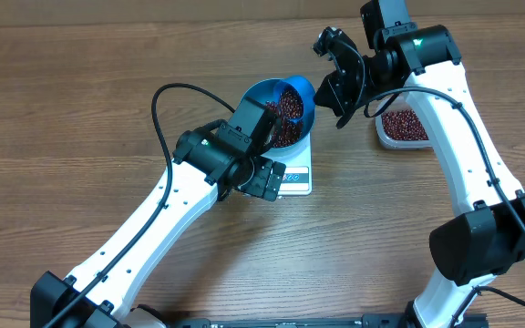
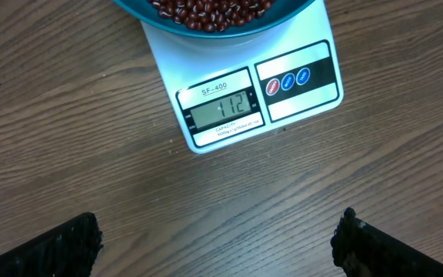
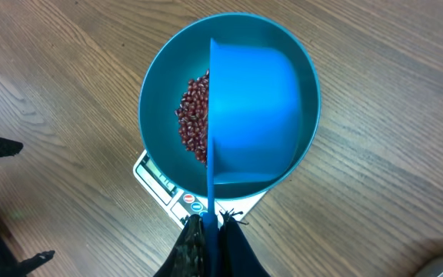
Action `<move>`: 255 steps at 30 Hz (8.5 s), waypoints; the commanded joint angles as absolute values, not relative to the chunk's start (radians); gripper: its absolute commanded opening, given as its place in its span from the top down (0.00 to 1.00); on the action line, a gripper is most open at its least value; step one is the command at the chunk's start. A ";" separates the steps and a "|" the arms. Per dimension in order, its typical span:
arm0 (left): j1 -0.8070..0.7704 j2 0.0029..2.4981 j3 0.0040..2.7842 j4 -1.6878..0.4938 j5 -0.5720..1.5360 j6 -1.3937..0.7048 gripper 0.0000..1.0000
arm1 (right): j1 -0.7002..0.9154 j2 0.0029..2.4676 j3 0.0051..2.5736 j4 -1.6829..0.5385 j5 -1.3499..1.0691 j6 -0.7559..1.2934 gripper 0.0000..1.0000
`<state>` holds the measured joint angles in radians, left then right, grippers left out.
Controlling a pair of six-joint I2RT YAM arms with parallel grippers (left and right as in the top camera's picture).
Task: Scoop item into bowl and weigh 150g on scale
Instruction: 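Hold the scoop tilted over the bowl, pouring beans slowly, then keep tilting the scoop to trickle more beans into the bowl, then shake the scoop gently over the bowl until scale reads 150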
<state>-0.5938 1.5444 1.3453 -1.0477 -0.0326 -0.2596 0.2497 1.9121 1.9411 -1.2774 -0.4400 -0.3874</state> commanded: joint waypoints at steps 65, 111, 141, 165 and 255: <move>-0.590 1.520 1.351 -1.047 -0.026 -0.262 0.00 | 0.268 1.866 1.971 -1.246 -0.360 -0.302 0.96; -0.590 1.520 1.351 -1.047 -0.025 -0.262 0.01 | 0.274 1.866 1.970 -1.250 -0.367 -0.317 0.96; -0.590 1.520 1.351 -1.047 -0.026 -0.262 0.00 | 0.273 1.866 1.970 -1.241 -0.352 -0.284 0.96; -0.590 1.520 1.351 -1.047 -0.025 -0.262 0.00 | 0.277 1.866 1.970 -1.278 -0.429 -0.370 0.96; -0.590 1.520 1.351 -1.047 -0.025 -0.262 0.00 | 0.295 1.866 1.970 -1.231 -0.345 -0.362 0.96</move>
